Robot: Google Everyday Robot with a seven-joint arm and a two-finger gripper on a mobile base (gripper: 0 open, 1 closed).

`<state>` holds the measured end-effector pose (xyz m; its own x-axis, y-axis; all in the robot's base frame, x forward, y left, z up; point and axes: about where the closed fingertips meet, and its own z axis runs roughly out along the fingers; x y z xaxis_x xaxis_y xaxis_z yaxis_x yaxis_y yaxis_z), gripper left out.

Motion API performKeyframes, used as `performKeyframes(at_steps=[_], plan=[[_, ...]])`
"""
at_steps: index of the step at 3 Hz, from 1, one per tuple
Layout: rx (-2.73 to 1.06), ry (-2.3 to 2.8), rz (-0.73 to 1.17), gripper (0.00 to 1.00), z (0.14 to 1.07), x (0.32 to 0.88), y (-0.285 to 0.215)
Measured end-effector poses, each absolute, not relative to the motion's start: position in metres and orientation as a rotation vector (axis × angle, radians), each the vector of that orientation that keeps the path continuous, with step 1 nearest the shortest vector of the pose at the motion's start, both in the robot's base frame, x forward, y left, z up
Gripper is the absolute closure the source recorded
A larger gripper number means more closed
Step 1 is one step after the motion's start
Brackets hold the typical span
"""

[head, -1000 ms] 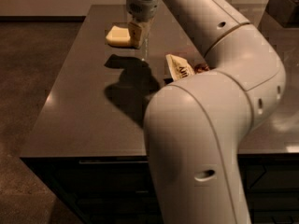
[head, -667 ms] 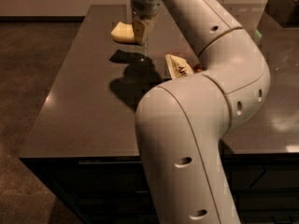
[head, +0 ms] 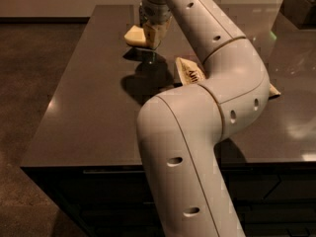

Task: Move sponge near green can

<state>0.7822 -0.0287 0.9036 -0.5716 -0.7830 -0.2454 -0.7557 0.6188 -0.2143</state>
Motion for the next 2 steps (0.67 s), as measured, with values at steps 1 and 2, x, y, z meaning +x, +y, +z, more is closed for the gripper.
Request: performKeyframes(at_steps=[1,2], plan=[[-1.182,2.576,-0.135,0.82,0.8914,0.7894,-0.0353],[-1.109,2.602,-0.14,0.51,0.8848,0.7964,-0.0431]])
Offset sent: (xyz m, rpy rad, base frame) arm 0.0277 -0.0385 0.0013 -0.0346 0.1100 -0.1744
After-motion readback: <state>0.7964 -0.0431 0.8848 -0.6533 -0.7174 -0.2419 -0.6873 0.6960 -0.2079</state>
